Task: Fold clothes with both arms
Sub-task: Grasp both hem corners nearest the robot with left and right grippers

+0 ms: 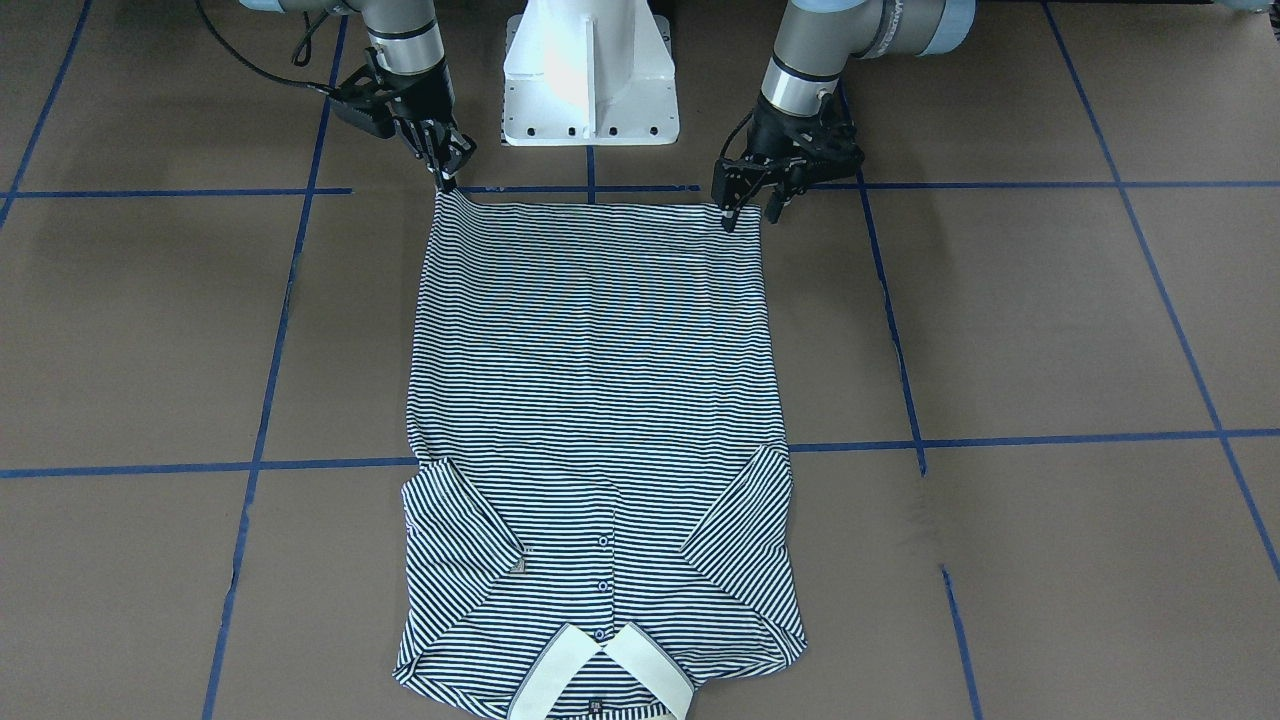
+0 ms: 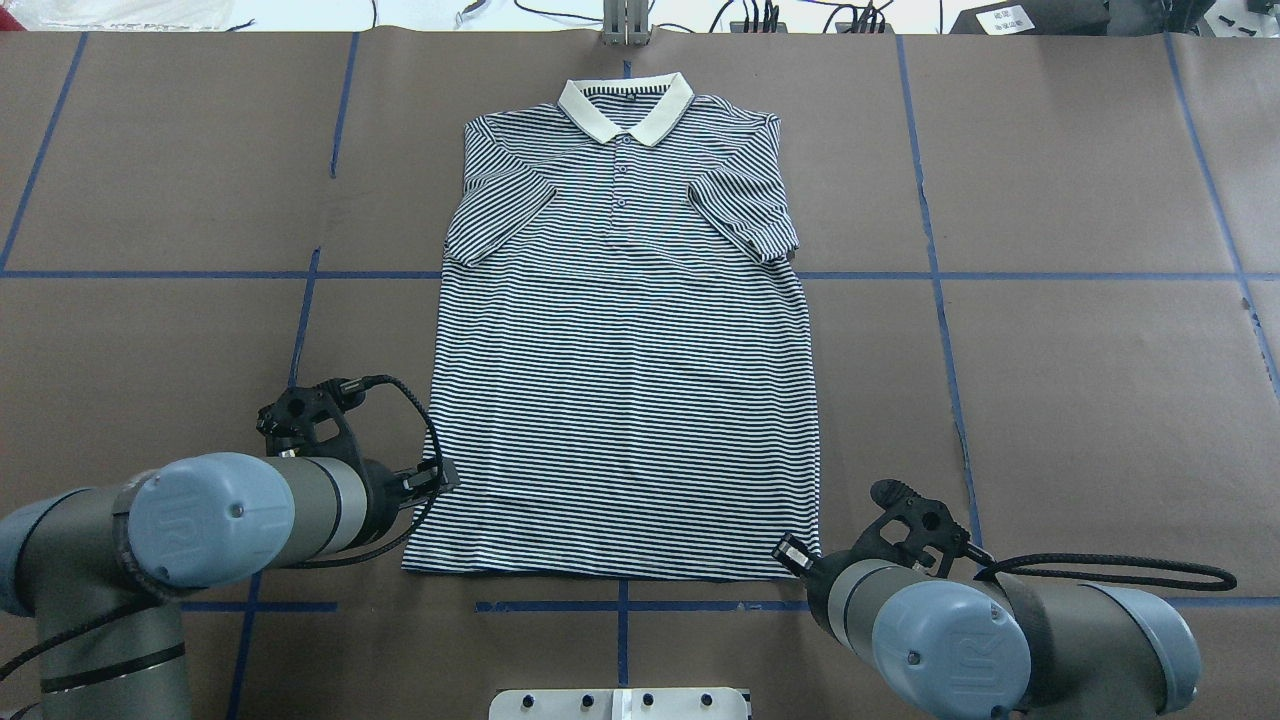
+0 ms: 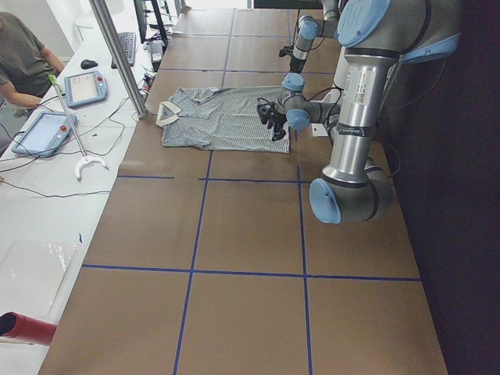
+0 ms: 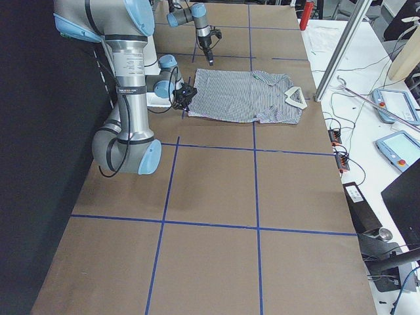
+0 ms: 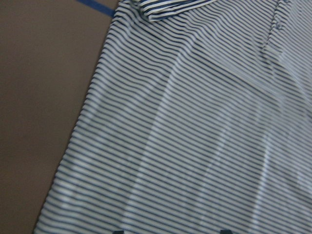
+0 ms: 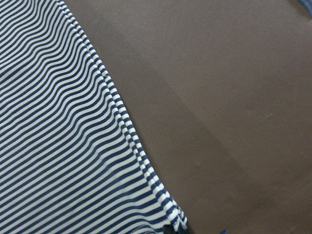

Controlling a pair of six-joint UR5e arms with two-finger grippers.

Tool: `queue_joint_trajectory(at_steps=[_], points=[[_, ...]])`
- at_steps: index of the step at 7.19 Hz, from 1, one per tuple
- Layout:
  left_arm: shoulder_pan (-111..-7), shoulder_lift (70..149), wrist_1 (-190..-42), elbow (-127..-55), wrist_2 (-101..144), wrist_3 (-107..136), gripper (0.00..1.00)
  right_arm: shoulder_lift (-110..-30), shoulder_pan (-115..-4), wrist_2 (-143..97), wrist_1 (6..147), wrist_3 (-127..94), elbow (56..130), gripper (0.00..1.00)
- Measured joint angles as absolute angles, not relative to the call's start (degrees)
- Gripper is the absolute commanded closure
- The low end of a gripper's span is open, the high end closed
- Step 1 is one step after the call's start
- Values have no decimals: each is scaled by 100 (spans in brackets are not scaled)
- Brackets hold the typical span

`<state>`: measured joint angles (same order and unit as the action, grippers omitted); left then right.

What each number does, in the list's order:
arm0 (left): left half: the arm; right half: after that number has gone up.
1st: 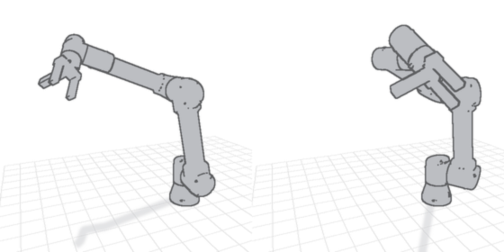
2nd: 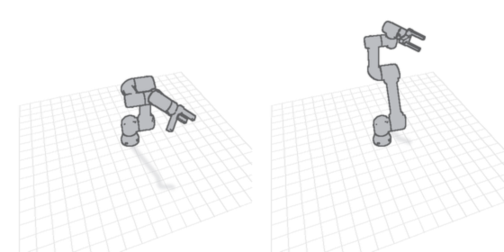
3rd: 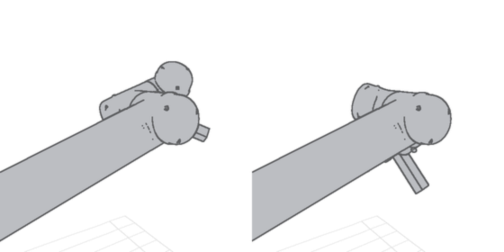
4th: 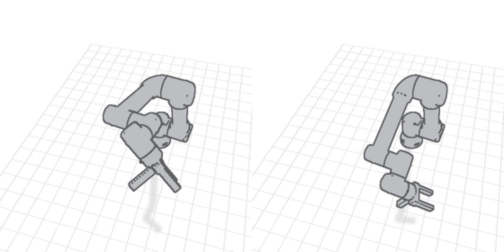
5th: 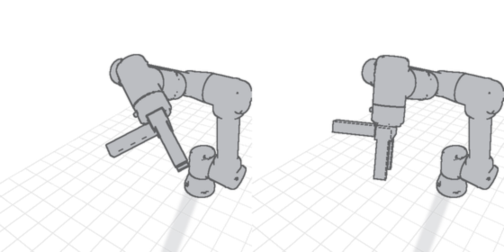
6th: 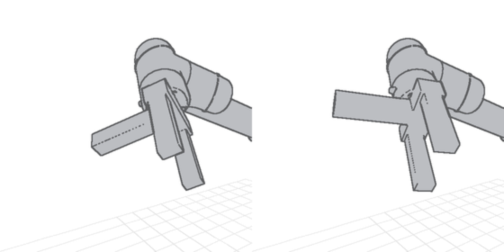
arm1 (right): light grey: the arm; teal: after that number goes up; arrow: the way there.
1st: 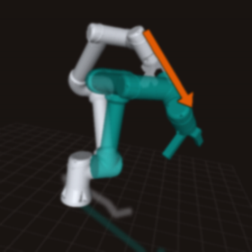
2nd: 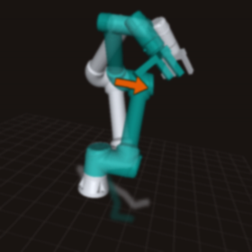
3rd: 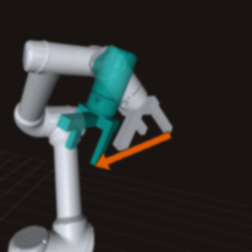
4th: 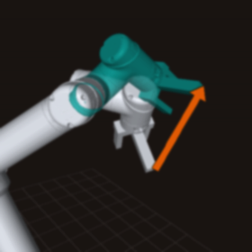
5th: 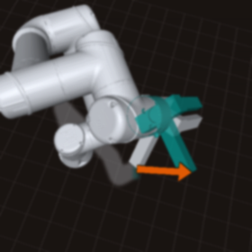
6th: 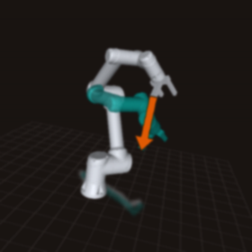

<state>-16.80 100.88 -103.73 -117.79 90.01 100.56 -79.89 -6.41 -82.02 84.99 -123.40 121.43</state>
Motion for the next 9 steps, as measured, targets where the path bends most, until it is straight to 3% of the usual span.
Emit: queue_joint_trajectory(at_steps=[9], points=[[-1140,9970,-10359,-11513,8919,10331,40,-8006,-626,-8200,8499,-12340,12129,100]])
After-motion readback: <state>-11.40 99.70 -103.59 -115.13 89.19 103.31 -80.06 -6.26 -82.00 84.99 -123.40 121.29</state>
